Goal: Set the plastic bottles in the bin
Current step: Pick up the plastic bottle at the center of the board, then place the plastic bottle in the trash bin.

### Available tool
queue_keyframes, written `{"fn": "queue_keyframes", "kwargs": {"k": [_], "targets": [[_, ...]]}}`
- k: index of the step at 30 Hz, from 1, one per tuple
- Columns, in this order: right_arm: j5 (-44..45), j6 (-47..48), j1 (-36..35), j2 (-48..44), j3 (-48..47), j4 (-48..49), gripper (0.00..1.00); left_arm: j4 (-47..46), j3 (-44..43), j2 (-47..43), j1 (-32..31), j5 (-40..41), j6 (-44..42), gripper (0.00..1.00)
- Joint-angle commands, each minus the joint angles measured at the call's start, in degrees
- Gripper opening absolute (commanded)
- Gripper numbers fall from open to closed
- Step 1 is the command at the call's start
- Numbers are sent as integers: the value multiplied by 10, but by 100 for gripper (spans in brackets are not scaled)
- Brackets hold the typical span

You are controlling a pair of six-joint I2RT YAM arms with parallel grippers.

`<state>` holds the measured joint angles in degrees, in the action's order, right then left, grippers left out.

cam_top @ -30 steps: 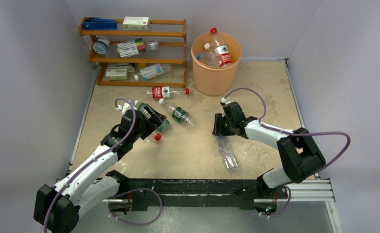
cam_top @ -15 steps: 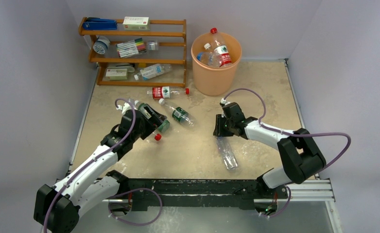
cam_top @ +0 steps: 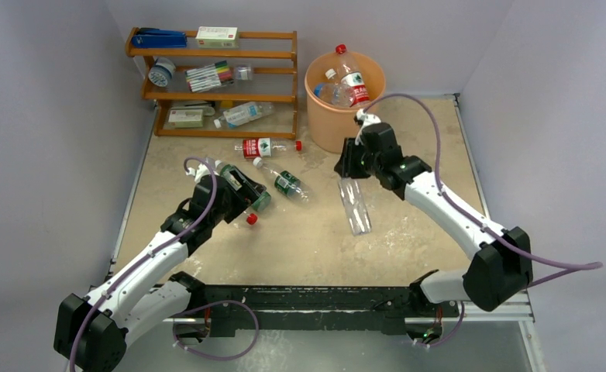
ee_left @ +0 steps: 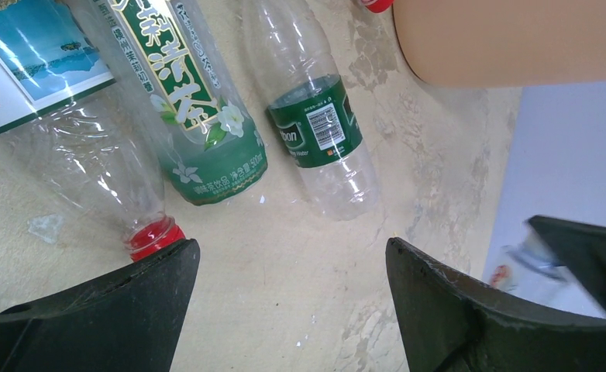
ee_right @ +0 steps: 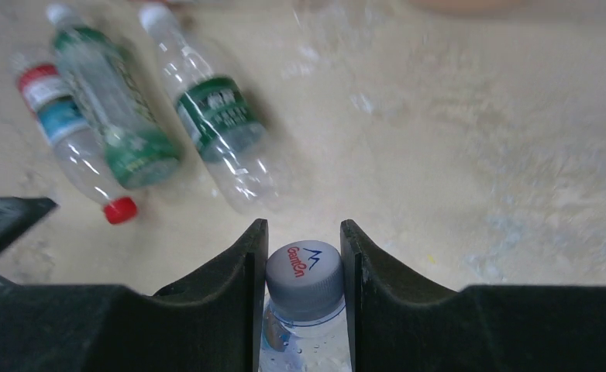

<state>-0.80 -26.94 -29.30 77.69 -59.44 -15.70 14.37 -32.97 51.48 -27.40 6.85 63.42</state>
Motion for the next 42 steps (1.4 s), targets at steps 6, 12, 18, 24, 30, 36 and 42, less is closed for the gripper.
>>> {"fn": "queue_keyframes", "kwargs": {"k": [6, 12, 18, 24, 30, 36, 42], "targets": [[23, 63, 71, 18, -278, -91, 26, -1, -22, -9, 0, 4, -16, 90], [-4, 79, 158, 71, -464, -101, 27, -1, -15, -19, 0, 3, -12, 90], [4, 77, 195, 130, -575, -52, 29, 0, -11, -24, -1, 2, -11, 90], [5, 70, 222, 198, -643, 22, 29, -3, -9, -21, -1, 3, -13, 90], [27, 85, 229, 238, -641, 152, 29, -13, -7, -9, 0, -2, -13, 90], [26, 94, 231, 296, -686, 218, 29, -14, -10, -2, 0, -2, -17, 90], [10, 80, 231, 345, -704, 286, 29, -11, -12, 0, 0, -4, -19, 90]]}}
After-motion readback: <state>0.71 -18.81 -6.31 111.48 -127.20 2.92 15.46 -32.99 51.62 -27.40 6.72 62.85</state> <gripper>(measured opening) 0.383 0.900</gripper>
